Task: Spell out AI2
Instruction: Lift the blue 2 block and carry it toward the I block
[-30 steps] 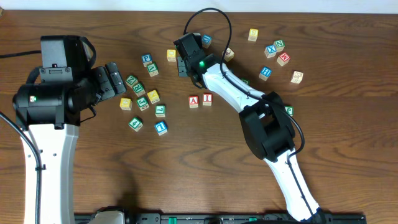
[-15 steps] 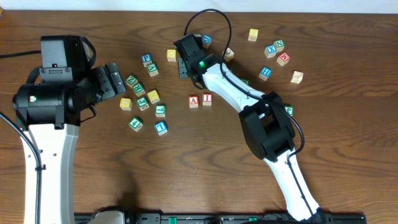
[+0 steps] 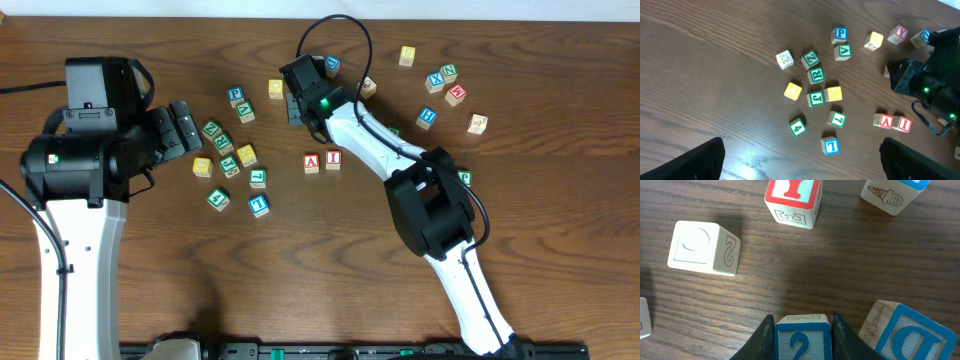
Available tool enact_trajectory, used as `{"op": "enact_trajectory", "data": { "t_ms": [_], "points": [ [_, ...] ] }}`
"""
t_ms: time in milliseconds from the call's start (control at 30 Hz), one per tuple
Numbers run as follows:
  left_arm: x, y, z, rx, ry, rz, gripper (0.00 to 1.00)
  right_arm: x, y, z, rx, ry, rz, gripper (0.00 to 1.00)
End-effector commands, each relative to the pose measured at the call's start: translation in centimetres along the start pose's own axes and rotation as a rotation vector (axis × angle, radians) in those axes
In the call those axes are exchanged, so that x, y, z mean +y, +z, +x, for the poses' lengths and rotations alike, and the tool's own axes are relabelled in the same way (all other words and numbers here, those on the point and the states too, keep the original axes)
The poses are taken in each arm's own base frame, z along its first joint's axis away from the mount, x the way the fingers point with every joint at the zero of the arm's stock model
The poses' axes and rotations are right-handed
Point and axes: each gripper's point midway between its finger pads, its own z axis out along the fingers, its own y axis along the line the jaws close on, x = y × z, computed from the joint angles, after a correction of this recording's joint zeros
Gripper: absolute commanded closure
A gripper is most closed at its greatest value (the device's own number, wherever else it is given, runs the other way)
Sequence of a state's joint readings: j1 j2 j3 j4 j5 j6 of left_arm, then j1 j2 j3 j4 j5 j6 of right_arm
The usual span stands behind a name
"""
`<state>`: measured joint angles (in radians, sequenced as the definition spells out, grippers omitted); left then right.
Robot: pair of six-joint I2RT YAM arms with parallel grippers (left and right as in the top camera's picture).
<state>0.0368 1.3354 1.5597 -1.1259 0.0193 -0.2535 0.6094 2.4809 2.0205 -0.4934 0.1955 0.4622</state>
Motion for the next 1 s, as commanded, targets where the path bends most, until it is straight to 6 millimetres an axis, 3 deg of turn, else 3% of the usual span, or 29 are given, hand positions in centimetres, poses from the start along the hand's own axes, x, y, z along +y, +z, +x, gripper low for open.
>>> {"op": "enact_trajectory", "data": {
  "t_ms": [0,300,633,800,967],
  "points": [
    [0.4,0.4,0.1,0.011,0.015,-0.018,0.02,0.2,0.1,0.0,-0.007,-0.014,0.010,0.76],
    [0.3,0.4,0.1,0.011,0.015,-0.018,0.02,0.8,-3.4,-3.1,-0.068,-0.020,-0.019,0.76],
    [0.4,0.4,0.1,0.011,0.015,-0.018,0.02,1.1,-11.4,-7.2,-0.144,-0.032,-0.052,0.76],
    [0.3,0.4,0.1,0.011,0.015,-0.018,0.02,0.3,-15.6,-7.6,-0.130,-0.035,-0.046,0.76],
    [0.3,0.4,0.1,0.011,0.015,-0.018,0.02,-1.0,-18.6,-6.0,-0.051,-0.034,-0.019,0.76]
  ]
}}
